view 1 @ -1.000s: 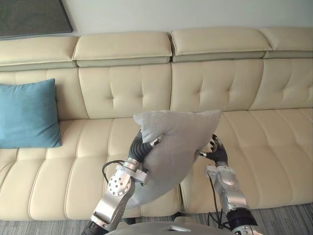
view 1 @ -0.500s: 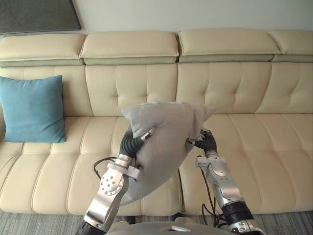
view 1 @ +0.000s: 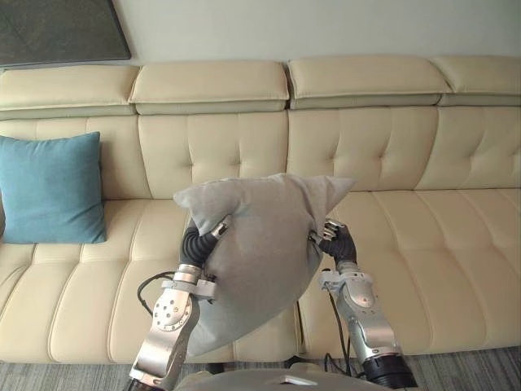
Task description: Pick up cushions and gather them together orderly.
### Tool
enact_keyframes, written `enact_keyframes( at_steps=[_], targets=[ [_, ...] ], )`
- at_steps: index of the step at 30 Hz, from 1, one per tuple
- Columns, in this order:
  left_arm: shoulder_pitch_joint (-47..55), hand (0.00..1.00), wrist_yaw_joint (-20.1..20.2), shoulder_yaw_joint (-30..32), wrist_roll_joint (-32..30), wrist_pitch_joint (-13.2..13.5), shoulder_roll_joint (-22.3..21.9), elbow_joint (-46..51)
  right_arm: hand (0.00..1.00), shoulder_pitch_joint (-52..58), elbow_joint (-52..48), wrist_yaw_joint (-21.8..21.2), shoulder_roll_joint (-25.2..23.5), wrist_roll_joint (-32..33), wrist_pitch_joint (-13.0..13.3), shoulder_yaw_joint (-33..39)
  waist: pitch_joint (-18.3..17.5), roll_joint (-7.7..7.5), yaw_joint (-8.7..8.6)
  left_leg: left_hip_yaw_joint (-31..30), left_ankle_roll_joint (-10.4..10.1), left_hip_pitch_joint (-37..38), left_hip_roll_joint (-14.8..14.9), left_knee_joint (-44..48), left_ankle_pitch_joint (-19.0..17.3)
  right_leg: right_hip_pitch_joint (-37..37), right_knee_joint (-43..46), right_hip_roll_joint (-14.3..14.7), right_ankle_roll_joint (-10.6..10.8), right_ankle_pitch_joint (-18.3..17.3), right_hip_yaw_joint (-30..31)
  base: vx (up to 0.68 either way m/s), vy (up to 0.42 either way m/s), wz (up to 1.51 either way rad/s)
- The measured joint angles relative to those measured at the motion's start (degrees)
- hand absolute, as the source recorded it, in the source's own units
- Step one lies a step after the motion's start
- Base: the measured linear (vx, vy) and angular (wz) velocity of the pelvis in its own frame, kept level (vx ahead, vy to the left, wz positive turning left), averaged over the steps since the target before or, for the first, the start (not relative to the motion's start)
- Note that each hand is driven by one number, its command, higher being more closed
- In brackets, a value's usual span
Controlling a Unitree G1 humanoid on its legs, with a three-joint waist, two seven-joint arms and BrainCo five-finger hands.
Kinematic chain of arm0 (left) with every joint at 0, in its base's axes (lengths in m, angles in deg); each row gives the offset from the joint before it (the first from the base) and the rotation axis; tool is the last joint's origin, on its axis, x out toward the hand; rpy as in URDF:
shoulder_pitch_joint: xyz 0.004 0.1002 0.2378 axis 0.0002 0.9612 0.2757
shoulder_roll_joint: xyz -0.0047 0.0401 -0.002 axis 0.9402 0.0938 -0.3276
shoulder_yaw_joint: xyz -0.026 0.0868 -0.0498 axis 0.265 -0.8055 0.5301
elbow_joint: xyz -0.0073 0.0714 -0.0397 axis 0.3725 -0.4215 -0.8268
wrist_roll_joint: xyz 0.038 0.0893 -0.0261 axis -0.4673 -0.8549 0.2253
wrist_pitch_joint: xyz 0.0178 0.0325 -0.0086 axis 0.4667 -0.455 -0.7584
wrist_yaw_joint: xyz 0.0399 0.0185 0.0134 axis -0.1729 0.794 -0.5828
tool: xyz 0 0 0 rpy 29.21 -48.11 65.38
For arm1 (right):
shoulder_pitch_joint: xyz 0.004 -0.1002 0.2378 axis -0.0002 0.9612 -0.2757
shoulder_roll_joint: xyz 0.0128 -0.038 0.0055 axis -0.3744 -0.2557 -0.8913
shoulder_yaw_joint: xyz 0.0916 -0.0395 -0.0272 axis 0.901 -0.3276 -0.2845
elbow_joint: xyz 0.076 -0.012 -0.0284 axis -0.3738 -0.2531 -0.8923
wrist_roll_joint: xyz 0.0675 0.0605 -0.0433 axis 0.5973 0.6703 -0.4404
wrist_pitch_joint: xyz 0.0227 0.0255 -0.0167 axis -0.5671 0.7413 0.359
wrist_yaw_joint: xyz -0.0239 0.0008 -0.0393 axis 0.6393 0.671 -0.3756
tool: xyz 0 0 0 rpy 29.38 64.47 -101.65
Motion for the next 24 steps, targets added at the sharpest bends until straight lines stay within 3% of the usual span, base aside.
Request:
enact_keyframes(
  at_steps=[11, 15, 21, 24],
  targets=[
    [-2.22, 1.00, -4.45, 4.01, -8.20, -1.83, -0.85, -9.54, 1.00, 1.63, -0.01, 2.15, -3.53, -4.03, 0.00, 0.22, -0.78, -0.13, -0.03, 1.62, -1.16, -1.18, 0.28, -0.01, -0.97, -1.82, -0.56, 0.07, -0.25, 0.67, 1.84, -0.01, -0.001, -0.08],
    [-7.55, 1.00, -6.49, 4.02, -9.05, -2.42, -0.40, -12.55, 1.00, -1.11, 0.36, 4.06, -3.48, -5.08, -0.04, 0.19, -0.73, 0.08, -0.04, 3.11, -0.09, -5.14, 0.13, 0.02, 0.11, -5.55, -2.49, 0.06, 0.08, 4.05, 3.34, 0.00, -0.004, -0.19],
    [-26.61, 1.00, -11.92, 3.98, -9.60, -3.05, 1.75, -20.27, 1.00, -15.95, 4.97, 9.88, -2.66, -4.98, -0.41, 0.43, 5.85, 0.10, -0.49, 4.42, 0.28, -10.81, 0.14, 0.03, 1.86, -11.35, -2.94, 0.01, -0.69, 6.73, 4.75, -0.06, -0.001, -0.08],
    [-41.53, 1.00, -16.57, 3.73, -9.60, -3.28, 5.20, -25.68, 1.00, -27.80, 5.18, 14.15, -2.31, -4.99, -1.28, 2.32, 9.84, 0.14, 0.34, 4.44, 0.18, -15.57, 0.72, 0.02, 3.87, -16.12, -2.93, 0.29, -1.59, 8.25, 4.67, -0.10, -0.015, 0.03]
  ],
)
